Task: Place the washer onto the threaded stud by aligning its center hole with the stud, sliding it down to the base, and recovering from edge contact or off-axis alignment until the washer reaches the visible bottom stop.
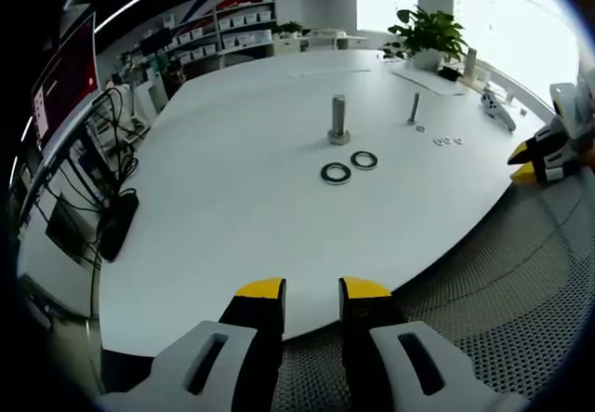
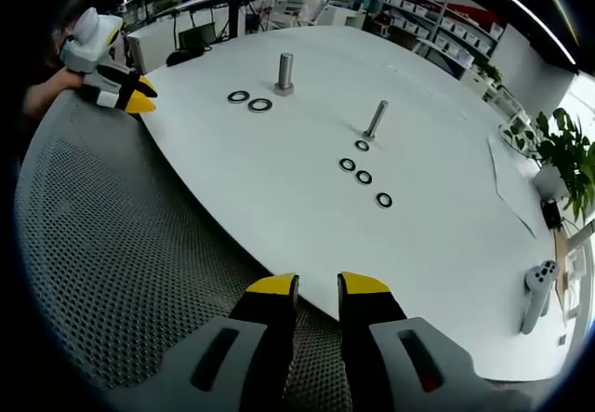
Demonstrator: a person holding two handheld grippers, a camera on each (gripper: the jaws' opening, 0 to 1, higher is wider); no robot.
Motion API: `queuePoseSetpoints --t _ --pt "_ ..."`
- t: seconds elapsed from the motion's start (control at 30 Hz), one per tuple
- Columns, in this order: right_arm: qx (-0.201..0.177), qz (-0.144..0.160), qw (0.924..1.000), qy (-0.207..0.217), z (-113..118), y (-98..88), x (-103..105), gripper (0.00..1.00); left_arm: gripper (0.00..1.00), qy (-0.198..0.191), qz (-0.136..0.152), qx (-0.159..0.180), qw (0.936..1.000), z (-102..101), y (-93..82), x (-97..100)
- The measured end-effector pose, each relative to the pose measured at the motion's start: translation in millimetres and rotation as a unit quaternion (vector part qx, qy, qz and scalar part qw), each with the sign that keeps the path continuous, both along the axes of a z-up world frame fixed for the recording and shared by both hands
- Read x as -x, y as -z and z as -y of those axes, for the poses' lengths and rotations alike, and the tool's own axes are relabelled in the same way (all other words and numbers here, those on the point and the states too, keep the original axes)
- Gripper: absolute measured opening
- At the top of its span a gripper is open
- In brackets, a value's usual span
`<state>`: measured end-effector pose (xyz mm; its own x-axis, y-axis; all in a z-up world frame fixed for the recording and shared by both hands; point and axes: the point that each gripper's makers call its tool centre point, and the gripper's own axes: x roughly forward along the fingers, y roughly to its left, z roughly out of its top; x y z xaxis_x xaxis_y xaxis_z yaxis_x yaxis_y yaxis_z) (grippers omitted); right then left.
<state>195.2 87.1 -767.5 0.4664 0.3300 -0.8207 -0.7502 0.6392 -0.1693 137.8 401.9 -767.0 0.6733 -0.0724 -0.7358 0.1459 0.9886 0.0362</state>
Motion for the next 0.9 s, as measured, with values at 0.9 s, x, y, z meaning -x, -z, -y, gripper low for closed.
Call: queuePoseSetpoints --t 0.9 --pt "-0.004 0.007 1.0 0.005 -0.3 -1.7 -1.8 0.2 0.19 -0.005 0.003 0.002 1.0 -1.0 -1.1 -0.7"
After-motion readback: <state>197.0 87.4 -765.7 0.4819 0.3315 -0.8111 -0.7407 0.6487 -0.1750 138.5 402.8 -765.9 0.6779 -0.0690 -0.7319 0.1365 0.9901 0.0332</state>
